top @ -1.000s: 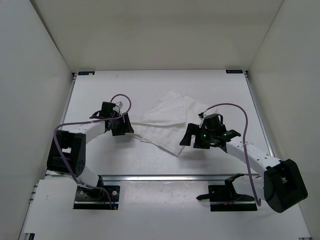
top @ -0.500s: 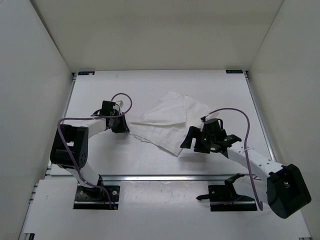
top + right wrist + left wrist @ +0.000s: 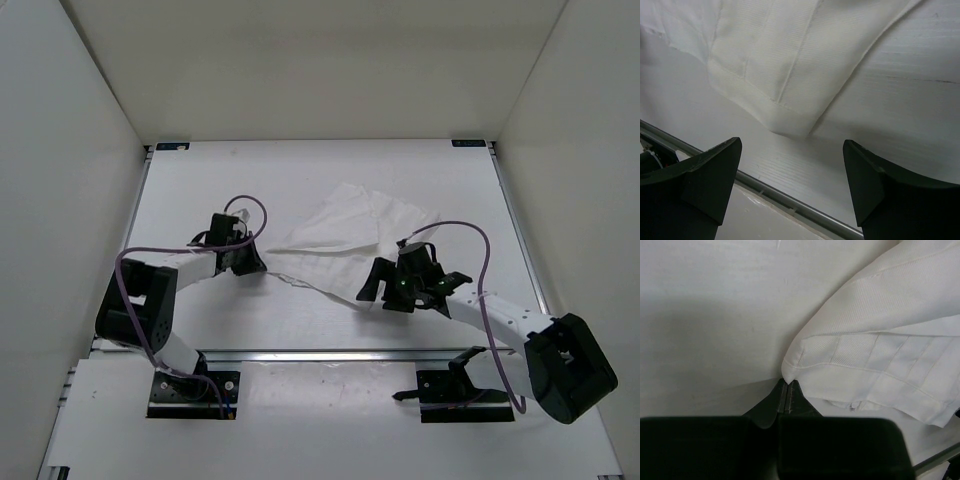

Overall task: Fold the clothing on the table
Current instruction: Flatten the skirt out

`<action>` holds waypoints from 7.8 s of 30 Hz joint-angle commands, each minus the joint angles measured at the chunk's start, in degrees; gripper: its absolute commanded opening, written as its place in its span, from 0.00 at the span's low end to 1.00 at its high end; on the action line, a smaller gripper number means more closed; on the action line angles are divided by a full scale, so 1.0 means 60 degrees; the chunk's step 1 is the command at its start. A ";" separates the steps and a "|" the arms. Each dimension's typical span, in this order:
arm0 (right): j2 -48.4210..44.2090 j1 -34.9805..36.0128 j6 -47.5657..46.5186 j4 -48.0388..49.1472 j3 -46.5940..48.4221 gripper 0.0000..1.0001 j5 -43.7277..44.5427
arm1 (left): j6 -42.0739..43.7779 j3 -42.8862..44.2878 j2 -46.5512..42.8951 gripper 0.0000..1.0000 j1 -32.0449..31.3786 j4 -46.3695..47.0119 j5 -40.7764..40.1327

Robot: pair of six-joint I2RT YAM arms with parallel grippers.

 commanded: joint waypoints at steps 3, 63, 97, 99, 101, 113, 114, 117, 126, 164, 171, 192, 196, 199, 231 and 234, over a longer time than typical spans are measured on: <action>-0.0114 -0.0033 0.0195 0.0320 -0.0309 0.78 0.0466 | -0.0959 -0.0873 -0.1125 0.00 -0.0617 -0.0444 -0.0487; 0.1015 -0.3080 -0.6134 -0.1775 0.6976 0.00 0.1462 | 0.1356 0.3371 -0.3673 0.00 -0.0222 -0.2319 -0.0401; -0.0543 -0.2465 -0.5649 -0.1687 0.4697 0.00 -0.0633 | -0.0419 0.1581 -0.5597 0.00 -0.0737 -0.3741 -0.0913; 0.0088 -0.2931 -0.5941 -0.1468 0.5807 0.00 -0.0938 | -0.0184 0.2475 -0.4561 0.00 -0.0401 -0.3842 -0.0694; 0.1212 -0.3211 -0.6132 -0.1176 0.6482 0.00 -0.0999 | -0.0052 0.3269 -0.3711 0.00 -0.0179 -0.3711 -0.0604; 0.7470 -0.4383 -0.5519 -0.0967 1.0951 0.47 -0.1848 | -0.0095 0.7733 0.2606 0.86 0.0332 -0.3359 -0.0809; 0.7995 -0.4529 -0.5388 -0.1288 1.1578 0.53 -0.1849 | -0.0066 0.8044 0.3029 0.89 0.0363 -0.3519 -0.0766; 0.8775 -0.4531 -0.5824 -0.2138 1.3220 0.88 -0.1688 | -0.0080 0.9611 0.3954 0.98 0.0699 -0.3973 -0.0664; 0.8337 -0.4546 -0.5474 -0.1555 1.2275 1.00 -0.1893 | 0.0082 0.8916 0.3620 0.98 0.0277 -0.3742 -0.0328; 0.7503 -0.3476 -0.3130 0.0467 0.8846 0.46 -0.2244 | -0.6350 0.1103 0.2271 0.68 -0.0691 0.4332 0.1153; 0.6844 -0.3417 -0.3656 0.0218 0.8305 0.00 -0.2230 | -0.6101 0.1308 0.2462 0.02 -0.0736 0.4127 0.1270; 0.1981 -0.3504 -0.3630 0.0145 0.2050 0.63 -0.3341 | -0.2644 0.1030 0.0251 0.00 0.0217 -0.0076 0.2574; 0.0564 -0.3622 -0.2986 0.0421 0.1230 0.92 -0.3110 | -0.1956 0.0753 -0.0334 0.00 0.0261 -0.0999 0.2399; -0.0363 -0.3915 -0.2414 0.1169 0.0453 0.93 -0.2641 | -0.1736 0.0562 -0.0759 0.00 0.0246 -0.1410 0.2340; 0.2082 -0.1498 -0.1504 0.2093 0.0437 0.53 -0.2010 | -0.2541 -0.2353 -0.3544 0.00 -0.0150 -0.1645 0.1372; 0.2389 -0.1352 -0.1562 0.2005 0.0438 0.26 -0.2010 | -0.2600 -0.2500 -0.3690 0.00 -0.0048 -0.1499 0.1577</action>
